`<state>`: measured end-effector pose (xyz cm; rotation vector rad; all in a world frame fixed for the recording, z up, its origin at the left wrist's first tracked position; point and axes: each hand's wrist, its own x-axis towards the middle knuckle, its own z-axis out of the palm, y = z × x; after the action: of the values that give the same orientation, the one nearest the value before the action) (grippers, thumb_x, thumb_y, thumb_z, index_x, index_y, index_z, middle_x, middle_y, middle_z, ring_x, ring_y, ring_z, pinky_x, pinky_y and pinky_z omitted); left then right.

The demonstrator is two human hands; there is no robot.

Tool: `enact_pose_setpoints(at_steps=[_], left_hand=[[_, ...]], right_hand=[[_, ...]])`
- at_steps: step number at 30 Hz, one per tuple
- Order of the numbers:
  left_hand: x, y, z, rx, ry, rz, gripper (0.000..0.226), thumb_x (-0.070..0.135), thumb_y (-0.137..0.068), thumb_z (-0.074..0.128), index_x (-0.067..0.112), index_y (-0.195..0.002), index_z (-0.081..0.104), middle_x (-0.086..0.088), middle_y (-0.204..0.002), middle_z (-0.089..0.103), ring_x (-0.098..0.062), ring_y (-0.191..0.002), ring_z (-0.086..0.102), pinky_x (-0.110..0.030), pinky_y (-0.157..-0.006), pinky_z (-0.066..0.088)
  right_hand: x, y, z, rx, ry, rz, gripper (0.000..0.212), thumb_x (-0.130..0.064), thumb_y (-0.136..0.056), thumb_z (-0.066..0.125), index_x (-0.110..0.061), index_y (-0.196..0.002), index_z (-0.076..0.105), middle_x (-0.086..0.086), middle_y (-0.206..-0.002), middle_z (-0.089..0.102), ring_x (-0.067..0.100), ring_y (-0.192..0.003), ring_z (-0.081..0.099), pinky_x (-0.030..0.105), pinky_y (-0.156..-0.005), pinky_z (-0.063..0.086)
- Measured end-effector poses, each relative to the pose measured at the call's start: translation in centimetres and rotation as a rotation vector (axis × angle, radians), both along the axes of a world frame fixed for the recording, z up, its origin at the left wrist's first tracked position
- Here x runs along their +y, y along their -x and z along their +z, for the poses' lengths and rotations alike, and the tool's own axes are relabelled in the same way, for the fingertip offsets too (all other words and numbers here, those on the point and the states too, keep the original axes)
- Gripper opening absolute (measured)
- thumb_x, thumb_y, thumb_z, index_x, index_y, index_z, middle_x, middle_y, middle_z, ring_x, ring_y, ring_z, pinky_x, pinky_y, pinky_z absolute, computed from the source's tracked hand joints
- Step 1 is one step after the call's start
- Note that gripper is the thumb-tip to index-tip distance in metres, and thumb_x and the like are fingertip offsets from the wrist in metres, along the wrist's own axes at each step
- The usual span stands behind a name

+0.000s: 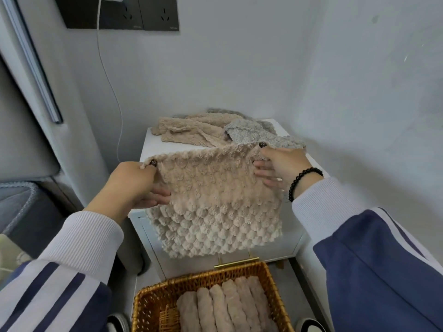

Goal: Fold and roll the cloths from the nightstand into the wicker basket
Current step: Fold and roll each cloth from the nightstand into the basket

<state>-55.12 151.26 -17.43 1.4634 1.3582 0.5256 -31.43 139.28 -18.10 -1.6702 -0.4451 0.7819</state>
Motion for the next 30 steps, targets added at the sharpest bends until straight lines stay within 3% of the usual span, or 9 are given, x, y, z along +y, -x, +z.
enact_pose_setpoints(at_steps=[4, 10, 13, 15, 20, 24, 26, 28, 30], left_hand=[[0.7, -0.9, -0.3, -0.123, -0.016, -0.002, 0.029, 0.025, -0.101, 0.042, 0.006, -0.113, 0.059, -0.016, -0.096, 0.073, -0.026, -0.084, 0.072, -0.032, -0.070, 0.054], [3.0, -1.8, -1.0, -0.174, -0.087, 0.014, 0.023, 0.027, -0.098, 0.049, 0.011, -0.098, 0.066, -0.006, -0.097, 0.074, -0.019, -0.090, 0.070, -0.038, -0.089, 0.051], [4.1, -2.1, -1.1, -0.195, -0.080, 0.036, 0.025, 0.027, -0.097, 0.052, 0.009, -0.103, 0.069, -0.005, -0.102, 0.073, -0.018, -0.095, 0.069, -0.037, -0.089, 0.052], [4.9, -2.4, -1.2, -0.203, -0.088, 0.053, 0.025, 0.027, -0.096, 0.054, 0.009, -0.105, 0.069, -0.004, -0.106, 0.072, -0.018, -0.098, 0.068, -0.035, -0.085, 0.054], [6.3, -3.6, -1.4, -0.248, -0.079, 0.088, 0.025, 0.028, -0.096, 0.054, 0.008, -0.104, 0.067, -0.002, -0.105, 0.072, -0.016, -0.098, 0.068, -0.034, -0.078, 0.054], [7.2, -4.5, -1.5, -0.241, -0.090, 0.089, 0.025, 0.031, -0.095, 0.055, 0.009, -0.094, 0.066, -0.003, -0.106, 0.070, -0.021, -0.100, 0.066, -0.037, -0.085, 0.054], [7.5, -4.7, -1.5, -0.243, -0.117, 0.084, 0.023, 0.035, -0.091, 0.056, 0.012, -0.088, 0.058, -0.004, -0.096, 0.062, -0.024, -0.092, 0.061, -0.040, -0.090, 0.053], [7.6, -4.8, -1.5, -0.247, -0.151, 0.065, 0.019, 0.038, -0.088, 0.055, 0.020, -0.092, 0.051, -0.001, -0.094, 0.050, -0.020, -0.087, 0.051, -0.042, -0.093, 0.052], [7.7, -4.9, -1.5, -0.270, -0.150, 0.083, 0.026, 0.039, -0.090, 0.056, 0.012, -0.092, 0.059, 0.002, -0.102, 0.059, -0.016, -0.095, 0.058, -0.041, -0.093, 0.052]], right_hand=[[1.6, -0.6, -0.9, 0.056, -0.054, -0.050, 0.024, -0.037, -0.091, 0.063, -0.021, -0.108, 0.059, 0.000, -0.094, 0.070, 0.013, -0.083, 0.069, 0.031, -0.073, 0.054], [3.7, -1.1, -1.7, 0.062, -0.107, -0.053, 0.014, -0.034, -0.090, 0.064, -0.022, -0.097, 0.060, 0.002, -0.096, 0.072, 0.017, -0.091, 0.070, 0.036, -0.083, 0.056], [4.3, -1.3, -2.0, 0.028, -0.123, -0.046, 0.011, -0.031, -0.089, 0.065, -0.024, -0.082, 0.060, 0.002, -0.097, 0.072, 0.015, -0.088, 0.070, 0.035, -0.080, 0.056], [4.7, -1.5, -2.1, 0.027, -0.147, -0.035, 0.009, -0.029, -0.089, 0.065, -0.025, -0.083, 0.060, 0.002, -0.104, 0.071, 0.012, -0.087, 0.070, 0.029, -0.075, 0.055], [5.5, -2.5, -2.5, -0.008, -0.159, -0.005, 0.012, -0.033, -0.088, 0.067, -0.026, -0.078, 0.064, -0.002, -0.103, 0.071, 0.012, -0.097, 0.067, 0.031, -0.090, 0.051], [6.4, -3.2, -2.9, -0.034, -0.168, 0.012, 0.014, -0.039, -0.082, 0.071, -0.026, -0.079, 0.071, -0.005, -0.098, 0.073, 0.015, -0.100, 0.066, 0.039, -0.098, 0.049], [6.8, -3.3, -2.8, -0.025, -0.203, 0.017, 0.024, -0.044, -0.078, 0.071, -0.023, -0.091, 0.075, -0.006, -0.102, 0.073, 0.013, -0.102, 0.066, 0.040, -0.100, 0.048], [7.0, -3.3, -2.5, 0.010, -0.248, 0.028, 0.051, -0.056, -0.068, 0.070, -0.023, -0.107, 0.073, -0.008, -0.112, 0.070, 0.011, -0.108, 0.064, 0.040, -0.102, 0.046], [6.8, -3.3, -2.0, 0.044, -0.276, 0.051, 0.050, -0.062, -0.069, 0.066, -0.026, -0.102, 0.074, -0.006, -0.118, 0.068, 0.010, -0.111, 0.062, 0.039, -0.105, 0.042]])
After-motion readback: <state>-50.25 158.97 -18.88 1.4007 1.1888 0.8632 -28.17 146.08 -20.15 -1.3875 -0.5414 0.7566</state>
